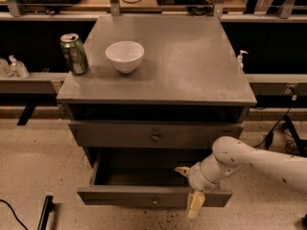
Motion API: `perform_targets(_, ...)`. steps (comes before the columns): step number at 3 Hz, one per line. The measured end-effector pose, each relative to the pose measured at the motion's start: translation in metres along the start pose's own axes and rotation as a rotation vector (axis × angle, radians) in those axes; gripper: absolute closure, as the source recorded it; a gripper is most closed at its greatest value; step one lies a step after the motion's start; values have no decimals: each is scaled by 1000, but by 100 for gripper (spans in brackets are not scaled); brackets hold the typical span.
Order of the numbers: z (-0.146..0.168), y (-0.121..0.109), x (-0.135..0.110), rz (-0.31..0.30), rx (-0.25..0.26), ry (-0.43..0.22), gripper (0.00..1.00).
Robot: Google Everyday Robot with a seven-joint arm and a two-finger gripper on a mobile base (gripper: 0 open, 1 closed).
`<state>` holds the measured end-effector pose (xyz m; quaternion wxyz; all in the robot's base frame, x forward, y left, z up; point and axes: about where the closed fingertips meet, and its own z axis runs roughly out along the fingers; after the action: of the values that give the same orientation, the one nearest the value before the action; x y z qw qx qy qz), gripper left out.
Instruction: Open middle drawer
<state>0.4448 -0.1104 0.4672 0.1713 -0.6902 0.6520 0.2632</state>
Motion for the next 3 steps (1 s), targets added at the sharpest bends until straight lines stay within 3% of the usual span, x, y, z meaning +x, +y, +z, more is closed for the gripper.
perform_targets(1,0,0,0,0,0,0,0)
perform_targets(2,-8,-7,6,28,31,50,0)
perform_targets(3,-26,-21,19,95,118,129,18)
